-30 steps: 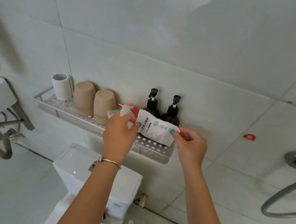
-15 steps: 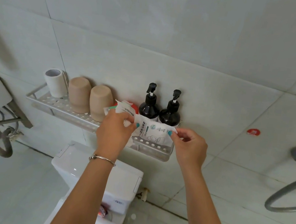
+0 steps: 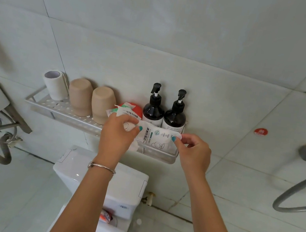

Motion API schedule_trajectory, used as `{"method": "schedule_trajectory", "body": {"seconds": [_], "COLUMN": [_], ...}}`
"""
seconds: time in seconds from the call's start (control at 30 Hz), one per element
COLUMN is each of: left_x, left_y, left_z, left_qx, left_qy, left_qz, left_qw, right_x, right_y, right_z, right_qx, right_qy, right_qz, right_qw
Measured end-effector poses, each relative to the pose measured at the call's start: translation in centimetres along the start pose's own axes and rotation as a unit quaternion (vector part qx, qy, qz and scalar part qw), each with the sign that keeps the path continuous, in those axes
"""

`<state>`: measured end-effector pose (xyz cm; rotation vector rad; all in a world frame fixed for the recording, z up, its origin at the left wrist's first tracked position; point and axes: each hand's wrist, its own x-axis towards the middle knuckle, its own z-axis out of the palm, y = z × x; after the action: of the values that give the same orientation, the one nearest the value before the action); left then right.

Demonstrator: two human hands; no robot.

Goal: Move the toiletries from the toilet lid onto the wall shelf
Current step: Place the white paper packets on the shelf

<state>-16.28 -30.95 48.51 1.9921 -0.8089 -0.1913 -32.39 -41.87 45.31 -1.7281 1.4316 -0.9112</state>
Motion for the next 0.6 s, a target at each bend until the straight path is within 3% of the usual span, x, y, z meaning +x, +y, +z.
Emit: {"method": "schedule_trajectory", "body": {"seconds": [0.6], "left_x": [-1.9], "left_y": [1.0], "left_z": [-2.2], "left_qx": [-0.061], "left_qy": [0.030], "left_qz": [0.021], "left_qw": [0.997], "right_x": [-2.3], "right_y": [-1.4], "right_z": [-1.8], "right_qx": [0.020], "right_qy": [-0.004], "right_qz": [-0.053], "right_qw": [0.998]}}
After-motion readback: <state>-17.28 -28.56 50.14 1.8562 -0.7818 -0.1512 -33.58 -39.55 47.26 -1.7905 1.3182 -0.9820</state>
